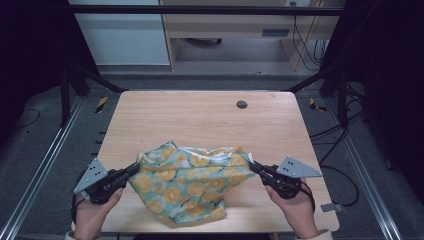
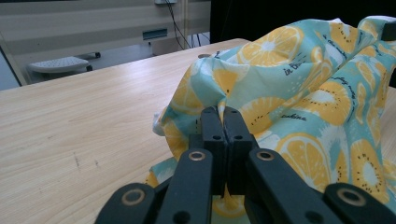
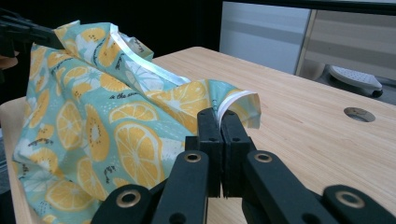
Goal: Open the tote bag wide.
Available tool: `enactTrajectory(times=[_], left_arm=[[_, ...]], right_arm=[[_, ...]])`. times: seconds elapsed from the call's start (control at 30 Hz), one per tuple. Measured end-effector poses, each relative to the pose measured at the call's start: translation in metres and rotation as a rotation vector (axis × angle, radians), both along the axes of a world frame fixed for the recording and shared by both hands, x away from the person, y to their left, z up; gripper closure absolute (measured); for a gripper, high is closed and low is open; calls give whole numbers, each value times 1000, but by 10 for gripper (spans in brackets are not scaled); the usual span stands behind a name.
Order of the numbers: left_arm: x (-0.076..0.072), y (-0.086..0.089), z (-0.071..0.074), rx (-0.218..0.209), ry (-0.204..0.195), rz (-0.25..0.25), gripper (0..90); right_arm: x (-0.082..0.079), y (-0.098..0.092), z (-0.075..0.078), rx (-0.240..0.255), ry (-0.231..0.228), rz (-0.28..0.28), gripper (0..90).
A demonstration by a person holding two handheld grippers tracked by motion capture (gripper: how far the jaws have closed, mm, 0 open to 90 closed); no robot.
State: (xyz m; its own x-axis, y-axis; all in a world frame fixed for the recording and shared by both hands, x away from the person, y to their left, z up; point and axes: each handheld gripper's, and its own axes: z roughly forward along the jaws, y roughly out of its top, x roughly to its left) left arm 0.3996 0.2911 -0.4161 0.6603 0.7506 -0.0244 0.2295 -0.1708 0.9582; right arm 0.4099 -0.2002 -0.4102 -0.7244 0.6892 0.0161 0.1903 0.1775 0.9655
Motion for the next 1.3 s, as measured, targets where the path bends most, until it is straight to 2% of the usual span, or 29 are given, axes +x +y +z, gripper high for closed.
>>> enactTrajectory(times=[0.23,0.33,0.73,0.8,0.93,1.13,1.3], left_arm=[[-6,0,-5,-4,20,-8,899],[-9,1,-6,5,28,-14,899],[-14,2,-14,51,77,-86,899],[-16,3,-15,48,85,-107,898],[-20,6,-13,21,69,-135,898],[-22,5,-15,59,84,-157,898],[-22,3,-19,113,113,-165,899]], right_arm=[[-5,-2,-4,11,18,17,894],[-8,-2,-8,-4,29,29,894],[-12,-4,-19,-28,65,65,894],[-13,-5,-20,-31,68,69,894],[-15,-5,-23,-32,77,78,894],[-20,-5,-23,-41,74,102,895],[-23,-6,-27,-64,99,134,895]])
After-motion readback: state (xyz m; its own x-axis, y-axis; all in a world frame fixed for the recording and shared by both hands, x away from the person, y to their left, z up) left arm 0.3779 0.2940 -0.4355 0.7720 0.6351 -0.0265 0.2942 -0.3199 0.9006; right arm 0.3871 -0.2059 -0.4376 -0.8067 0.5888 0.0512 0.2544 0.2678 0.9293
